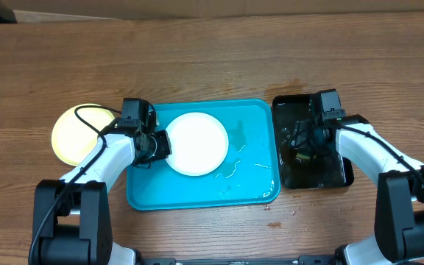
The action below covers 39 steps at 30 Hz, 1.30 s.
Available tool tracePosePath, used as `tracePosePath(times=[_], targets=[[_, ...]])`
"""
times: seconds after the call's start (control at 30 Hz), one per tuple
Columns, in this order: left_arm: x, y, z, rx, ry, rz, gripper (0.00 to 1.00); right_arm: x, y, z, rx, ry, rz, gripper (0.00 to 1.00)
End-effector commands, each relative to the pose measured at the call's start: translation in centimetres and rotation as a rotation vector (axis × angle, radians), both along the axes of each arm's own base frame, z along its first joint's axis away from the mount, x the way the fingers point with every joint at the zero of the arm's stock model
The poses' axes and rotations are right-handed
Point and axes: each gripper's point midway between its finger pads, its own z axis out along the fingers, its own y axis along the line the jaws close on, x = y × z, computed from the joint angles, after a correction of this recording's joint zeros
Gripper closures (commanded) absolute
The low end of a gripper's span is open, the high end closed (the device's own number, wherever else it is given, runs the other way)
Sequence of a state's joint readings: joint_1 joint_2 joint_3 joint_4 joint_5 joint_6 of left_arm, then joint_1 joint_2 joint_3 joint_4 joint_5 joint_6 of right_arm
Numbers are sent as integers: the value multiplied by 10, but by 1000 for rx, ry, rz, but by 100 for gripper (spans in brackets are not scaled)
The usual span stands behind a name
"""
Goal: Clean dirty plates on tray and stack at the side
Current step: 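Return the sponge to the black tray with the right gripper, then lift the white plate with the left gripper and carry it left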
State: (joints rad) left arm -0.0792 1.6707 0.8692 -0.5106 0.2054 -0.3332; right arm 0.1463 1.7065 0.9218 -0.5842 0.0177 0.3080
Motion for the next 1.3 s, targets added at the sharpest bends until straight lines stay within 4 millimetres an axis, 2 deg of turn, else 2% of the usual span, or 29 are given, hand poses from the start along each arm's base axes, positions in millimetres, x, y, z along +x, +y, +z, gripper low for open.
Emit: tracePosePath(times=[0.0,0.2,0.4,0.57,0.67,0.87,0.97,1.17,1.27], targets=[[-3,-2,-2,5,12,-28,96,5,-1,2,-5,-13,-1,0],[14,-3,29,0,-45,-27,96,5,-1,1,-6,-13,-1,0],[26,-6,87,5,-153,-30,96,5,-1,1,-6,-13,-1,0],[23,2,125,174,-247,-29,96,5,-1,1,-6,-13,-1,0],[24,-1,145,301,-323,-49,96,5,-1,1,-5,-13,-1,0],[25,-30,179,572,-507,-114,96,5,-1,1,-5,-13,-1,0],[20,-46,205,740,-636,-121,96,5,-1,1,-6,-13,-1,0],[-7,-85,263,1005,-901,-131,96,5,-1,1,-5,-13,-1,0],[-17,-99,280,1053,-975,-130,96,5,-1,1,-6,-13,-1,0]])
